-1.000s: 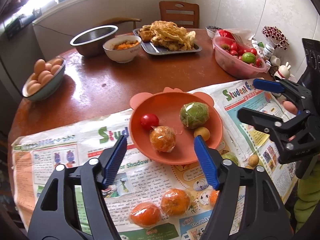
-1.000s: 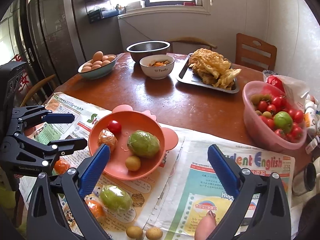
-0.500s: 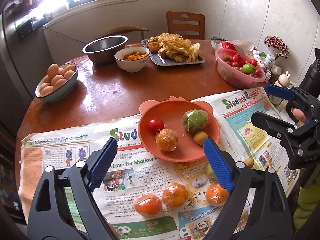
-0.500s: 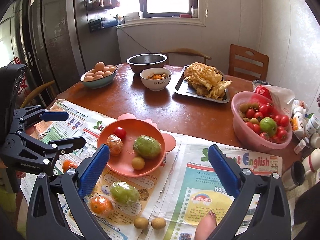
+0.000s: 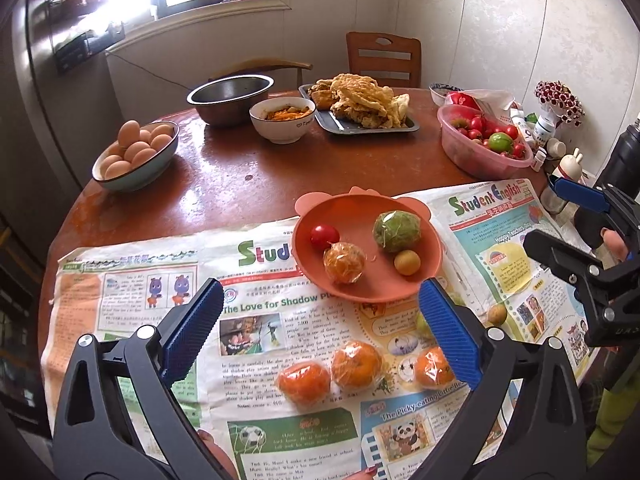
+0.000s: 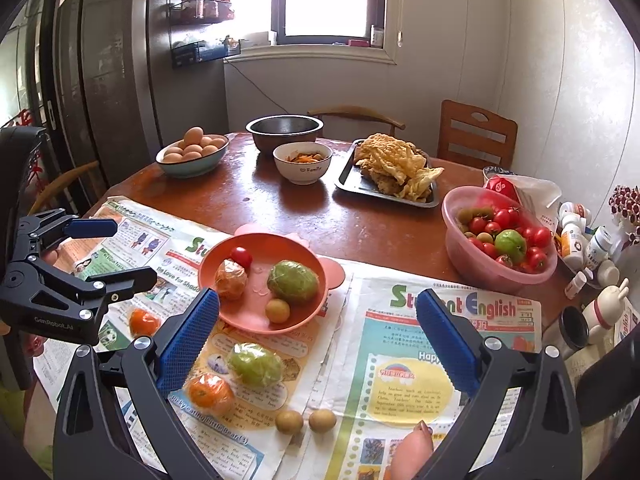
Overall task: Organize fruits
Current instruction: 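Withdraw both open tools from the bowl toward the remaining wrapped fruits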
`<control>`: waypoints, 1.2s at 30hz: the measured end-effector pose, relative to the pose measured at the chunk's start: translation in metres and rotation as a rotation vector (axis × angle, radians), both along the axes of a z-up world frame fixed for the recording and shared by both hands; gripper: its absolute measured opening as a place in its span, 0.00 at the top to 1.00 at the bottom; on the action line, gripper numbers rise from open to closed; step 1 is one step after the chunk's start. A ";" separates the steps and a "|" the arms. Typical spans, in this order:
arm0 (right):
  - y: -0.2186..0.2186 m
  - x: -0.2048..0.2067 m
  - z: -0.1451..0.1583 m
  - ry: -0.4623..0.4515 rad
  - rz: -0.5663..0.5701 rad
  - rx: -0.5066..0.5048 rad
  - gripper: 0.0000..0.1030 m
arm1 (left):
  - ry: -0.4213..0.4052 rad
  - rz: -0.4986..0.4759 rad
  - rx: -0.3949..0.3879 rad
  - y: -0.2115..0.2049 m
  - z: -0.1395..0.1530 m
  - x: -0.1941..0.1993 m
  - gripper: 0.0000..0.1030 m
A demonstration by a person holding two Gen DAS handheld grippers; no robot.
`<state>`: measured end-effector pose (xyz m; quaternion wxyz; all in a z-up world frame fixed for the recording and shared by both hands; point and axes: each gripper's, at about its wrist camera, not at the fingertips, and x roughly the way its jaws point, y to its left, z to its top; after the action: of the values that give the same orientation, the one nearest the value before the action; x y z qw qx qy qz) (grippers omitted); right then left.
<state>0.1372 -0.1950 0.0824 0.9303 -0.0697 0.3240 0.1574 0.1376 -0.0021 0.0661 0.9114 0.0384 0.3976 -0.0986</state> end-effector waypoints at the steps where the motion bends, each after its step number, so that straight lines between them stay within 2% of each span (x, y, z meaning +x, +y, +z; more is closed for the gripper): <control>1: 0.000 -0.002 0.000 0.000 0.000 0.001 0.04 | 0.000 0.003 -0.002 0.001 0.000 -0.002 0.10; 19: -0.005 -0.034 -0.019 0.025 -0.007 0.027 0.04 | 0.000 0.023 0.007 0.009 -0.009 -0.030 0.09; 36: 0.011 -0.063 -0.056 0.098 0.027 0.035 0.04 | 0.081 0.052 0.032 0.028 -0.053 -0.051 0.09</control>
<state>0.0746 -0.1842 0.0259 0.9121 -0.0498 0.3654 0.1790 0.0867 0.0257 0.0133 0.8962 0.0387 0.4364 -0.0698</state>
